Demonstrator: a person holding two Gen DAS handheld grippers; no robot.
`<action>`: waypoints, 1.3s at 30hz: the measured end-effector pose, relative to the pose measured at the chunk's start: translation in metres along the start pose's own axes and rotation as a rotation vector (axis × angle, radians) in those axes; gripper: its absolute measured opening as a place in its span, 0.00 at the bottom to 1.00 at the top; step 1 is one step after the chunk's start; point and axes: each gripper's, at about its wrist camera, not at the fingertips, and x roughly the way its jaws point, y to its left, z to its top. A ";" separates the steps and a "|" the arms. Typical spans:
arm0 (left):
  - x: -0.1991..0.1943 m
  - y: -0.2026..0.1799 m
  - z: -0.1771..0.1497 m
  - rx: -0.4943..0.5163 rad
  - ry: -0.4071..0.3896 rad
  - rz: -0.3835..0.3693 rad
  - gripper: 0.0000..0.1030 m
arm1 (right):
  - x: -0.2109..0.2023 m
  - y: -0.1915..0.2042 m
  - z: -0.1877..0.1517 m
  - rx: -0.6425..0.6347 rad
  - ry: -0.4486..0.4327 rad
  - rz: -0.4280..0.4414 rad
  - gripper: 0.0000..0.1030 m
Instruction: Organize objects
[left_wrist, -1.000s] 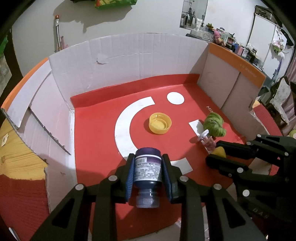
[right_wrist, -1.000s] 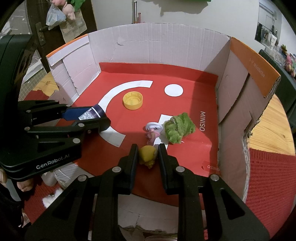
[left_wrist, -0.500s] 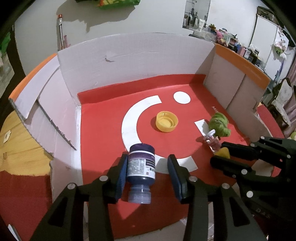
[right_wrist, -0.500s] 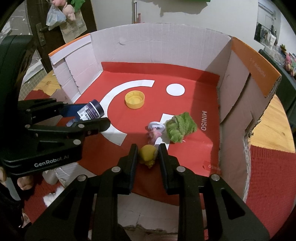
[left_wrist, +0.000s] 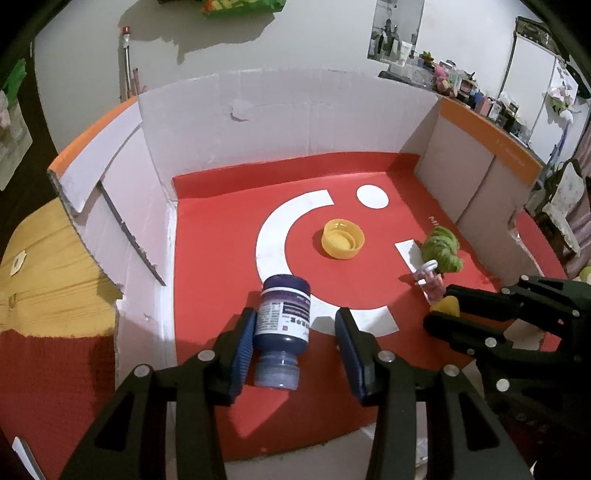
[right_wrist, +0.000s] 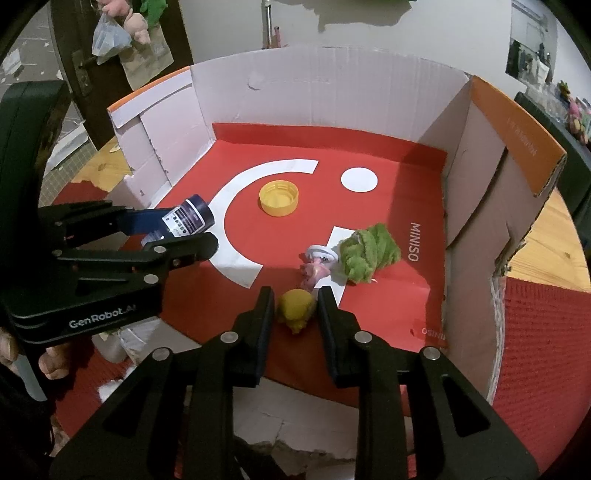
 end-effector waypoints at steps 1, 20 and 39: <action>-0.001 0.000 0.000 0.000 -0.003 0.001 0.45 | 0.000 0.001 0.000 -0.002 0.000 -0.002 0.23; -0.026 -0.003 -0.008 -0.004 -0.047 0.023 0.55 | -0.015 0.007 -0.005 -0.005 -0.038 -0.003 0.49; -0.050 -0.004 -0.031 -0.034 -0.086 0.018 0.66 | -0.053 0.024 -0.021 -0.015 -0.113 -0.002 0.67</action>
